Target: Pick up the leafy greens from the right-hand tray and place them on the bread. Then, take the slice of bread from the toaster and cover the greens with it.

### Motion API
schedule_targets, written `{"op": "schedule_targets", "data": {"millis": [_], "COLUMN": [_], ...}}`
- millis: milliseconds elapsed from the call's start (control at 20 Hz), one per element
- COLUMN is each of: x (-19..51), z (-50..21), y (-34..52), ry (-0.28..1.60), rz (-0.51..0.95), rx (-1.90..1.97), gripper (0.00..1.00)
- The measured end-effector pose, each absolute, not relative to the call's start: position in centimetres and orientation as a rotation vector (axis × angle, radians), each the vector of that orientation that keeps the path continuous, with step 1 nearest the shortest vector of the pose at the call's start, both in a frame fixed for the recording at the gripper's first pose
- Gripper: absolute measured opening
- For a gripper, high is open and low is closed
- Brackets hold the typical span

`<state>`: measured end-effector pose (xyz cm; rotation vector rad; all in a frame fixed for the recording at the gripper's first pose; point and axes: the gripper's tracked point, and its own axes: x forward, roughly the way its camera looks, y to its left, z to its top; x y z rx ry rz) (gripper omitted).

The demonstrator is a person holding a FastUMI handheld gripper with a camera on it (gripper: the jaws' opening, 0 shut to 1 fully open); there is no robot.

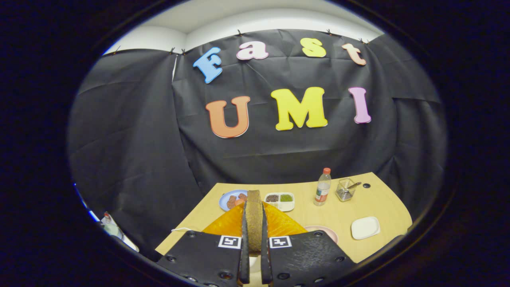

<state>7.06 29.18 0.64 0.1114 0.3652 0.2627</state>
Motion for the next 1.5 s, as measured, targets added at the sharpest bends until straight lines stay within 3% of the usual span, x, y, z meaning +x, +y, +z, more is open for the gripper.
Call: {"op": "schedule_targets", "data": {"millis": [700, 1500], "x": [14.5, 17.0], "z": [-21.1, -28.0], "y": [22.8, 17.0], "ry": [0.674, 0.689], "rz": [0.226, 0.299], "rx": [0.168, 0.160], "gripper": [0.11, 0.13]}}
